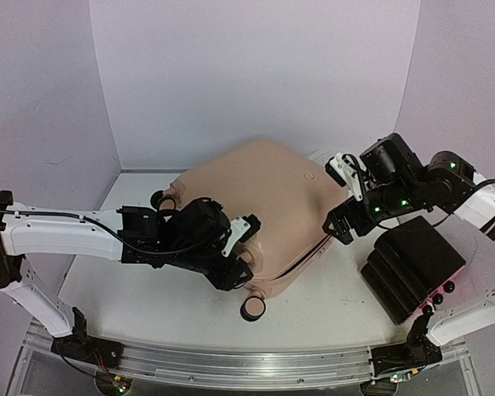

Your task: Open, take out, and arrange the luggage

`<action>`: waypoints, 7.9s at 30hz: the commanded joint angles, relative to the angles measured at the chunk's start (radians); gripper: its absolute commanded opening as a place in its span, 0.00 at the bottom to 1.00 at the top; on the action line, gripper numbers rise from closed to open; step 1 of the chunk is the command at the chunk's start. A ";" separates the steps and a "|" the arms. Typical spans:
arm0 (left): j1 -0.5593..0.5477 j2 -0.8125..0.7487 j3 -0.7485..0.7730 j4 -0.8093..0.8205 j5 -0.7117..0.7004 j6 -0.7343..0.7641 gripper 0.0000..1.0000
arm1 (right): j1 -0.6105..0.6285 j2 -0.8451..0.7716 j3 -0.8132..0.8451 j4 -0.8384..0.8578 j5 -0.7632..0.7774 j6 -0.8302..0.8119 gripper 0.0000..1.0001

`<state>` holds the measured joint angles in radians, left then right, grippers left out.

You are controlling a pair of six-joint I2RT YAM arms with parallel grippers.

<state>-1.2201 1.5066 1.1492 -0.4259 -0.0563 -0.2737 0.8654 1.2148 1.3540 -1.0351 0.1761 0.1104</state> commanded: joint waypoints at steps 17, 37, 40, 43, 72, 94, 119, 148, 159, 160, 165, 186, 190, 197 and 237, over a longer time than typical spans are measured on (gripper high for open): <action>0.058 -0.062 0.508 -0.234 -0.358 0.132 0.15 | -0.463 0.036 -0.089 0.026 -0.219 0.456 0.98; 0.270 -0.135 0.732 -0.294 -0.709 0.401 0.02 | -0.331 0.373 -0.118 0.202 -0.265 0.750 0.98; 0.309 -0.153 0.717 -0.325 -0.732 0.406 0.02 | -0.289 0.406 -0.107 0.202 -0.208 0.795 0.98; 0.368 -0.167 0.700 -0.372 -0.734 0.406 0.02 | -0.246 0.454 -0.081 0.209 -0.137 0.823 0.98; 0.955 -0.449 0.399 -0.275 -0.816 0.622 0.00 | 0.149 1.026 0.431 0.661 -0.061 0.865 0.20; 1.193 -0.392 0.300 -0.158 -0.919 0.697 0.28 | 0.191 1.159 0.516 0.902 -0.082 0.939 0.20; 1.193 -0.577 0.617 -0.432 0.556 0.148 0.99 | 0.180 0.969 0.373 0.811 -0.059 0.702 0.62; 0.695 -0.352 0.029 0.101 0.587 -0.161 1.00 | -0.367 0.044 -0.080 -0.180 0.238 0.142 0.98; 0.559 -0.224 0.000 -0.064 0.426 -0.080 0.99 | -0.693 0.008 -0.065 -0.276 0.105 0.227 0.98; 0.558 -0.218 -0.005 -0.063 0.427 -0.081 0.99 | -0.733 -0.007 -0.074 -0.279 0.089 0.237 0.98; 0.555 -0.193 -0.013 -0.064 0.447 -0.089 0.99 | -0.978 -0.064 -0.123 -0.284 -0.042 0.287 0.98; 0.483 -0.119 -0.013 -0.055 0.501 -0.076 0.99 | -1.332 0.082 -0.120 -0.197 -0.334 0.280 0.98; 0.472 -0.110 -0.019 -0.051 0.502 -0.076 0.99 | -1.332 0.146 -0.109 -0.184 -0.344 0.264 0.98; 0.436 -0.101 -0.023 -0.045 0.493 -0.087 0.99 | -1.302 0.131 -0.183 -0.152 -0.402 0.308 0.98; 0.175 0.370 0.373 0.214 0.518 -0.372 0.94 | -0.477 0.030 -0.339 -0.022 -0.554 0.432 0.98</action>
<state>-1.0943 1.8462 1.4204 -0.2836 0.5777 -0.6449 0.3752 1.3037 1.0698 -0.8776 -0.3099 0.6392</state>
